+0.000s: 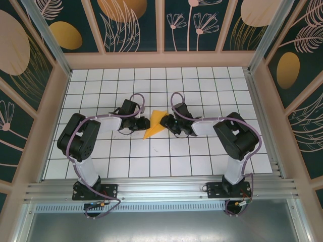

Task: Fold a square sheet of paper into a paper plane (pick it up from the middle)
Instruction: Turn over the paper at the center of the table.

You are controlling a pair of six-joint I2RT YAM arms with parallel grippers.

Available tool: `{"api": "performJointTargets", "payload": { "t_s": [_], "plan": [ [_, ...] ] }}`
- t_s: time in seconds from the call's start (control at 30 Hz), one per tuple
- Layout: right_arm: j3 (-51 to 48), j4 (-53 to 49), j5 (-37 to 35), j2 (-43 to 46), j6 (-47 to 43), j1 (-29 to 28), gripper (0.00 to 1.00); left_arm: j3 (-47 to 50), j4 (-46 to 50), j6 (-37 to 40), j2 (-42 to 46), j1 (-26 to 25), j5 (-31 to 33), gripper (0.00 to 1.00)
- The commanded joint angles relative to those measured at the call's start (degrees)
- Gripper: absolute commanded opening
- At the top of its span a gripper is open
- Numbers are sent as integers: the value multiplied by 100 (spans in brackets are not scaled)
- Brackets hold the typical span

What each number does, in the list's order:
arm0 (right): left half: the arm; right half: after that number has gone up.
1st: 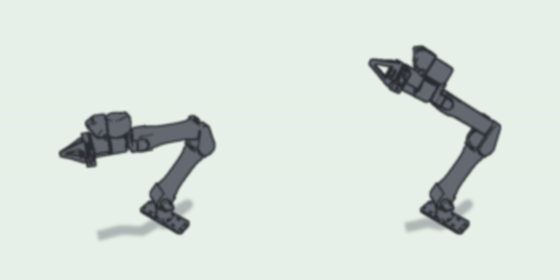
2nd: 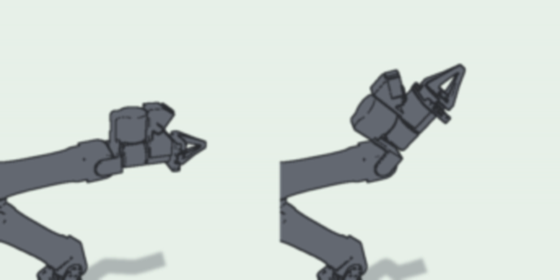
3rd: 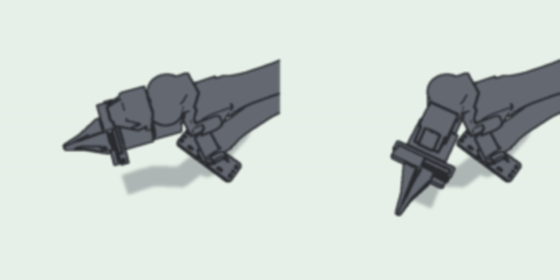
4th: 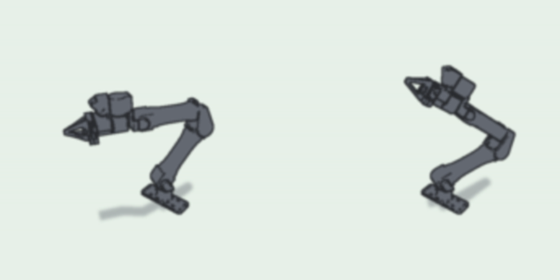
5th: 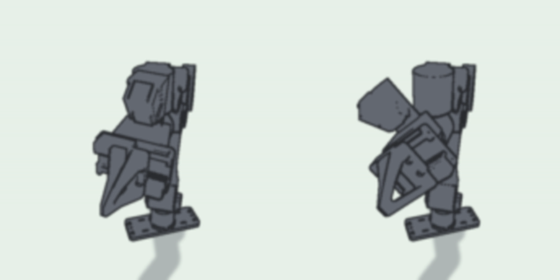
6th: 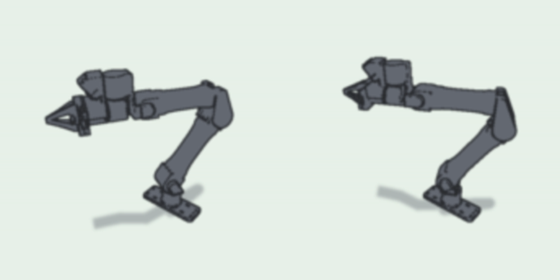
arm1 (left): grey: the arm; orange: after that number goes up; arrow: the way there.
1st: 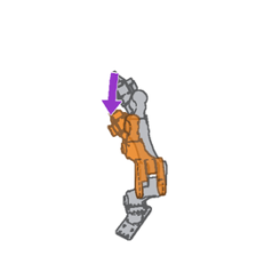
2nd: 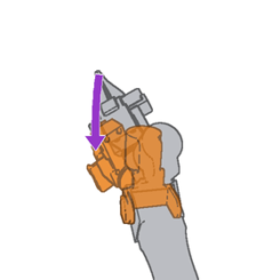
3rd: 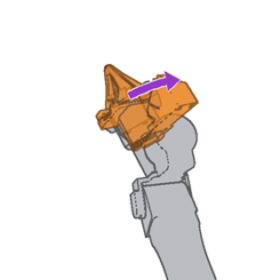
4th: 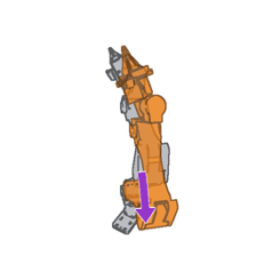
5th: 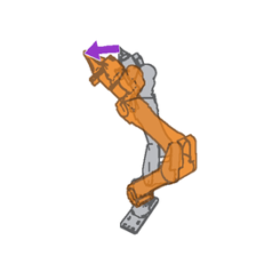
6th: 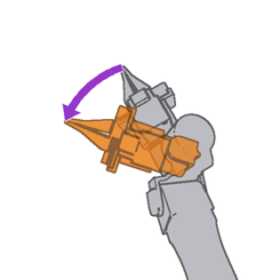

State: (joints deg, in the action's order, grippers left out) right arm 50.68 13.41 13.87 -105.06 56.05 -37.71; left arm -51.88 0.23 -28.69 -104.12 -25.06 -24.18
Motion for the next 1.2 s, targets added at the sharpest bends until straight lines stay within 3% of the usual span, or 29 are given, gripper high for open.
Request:
{"api": "performJointTargets", "payload": {
  "t_s": [0.0,0.47,0.57,0.93,1.17],
  "plan": [
    [162,224,197,-136,21,-61,44,89,259,79,-179,-78,-204,27],
    [360,449,349,-280,-288,-34,45,364,-70,-152,-51,-123,-467,24],
    [141,339,4,-83,-278,-17,45,419,-92,-179,-16,-125,-490,24],
    [157,1142,634,-322,-313,19,45,712,-644,-611,80,-134,-928,23],
    [255,789,433,-416,-509,60,45,810,-726,-691,124,-139,-932,23]
  ]
}}
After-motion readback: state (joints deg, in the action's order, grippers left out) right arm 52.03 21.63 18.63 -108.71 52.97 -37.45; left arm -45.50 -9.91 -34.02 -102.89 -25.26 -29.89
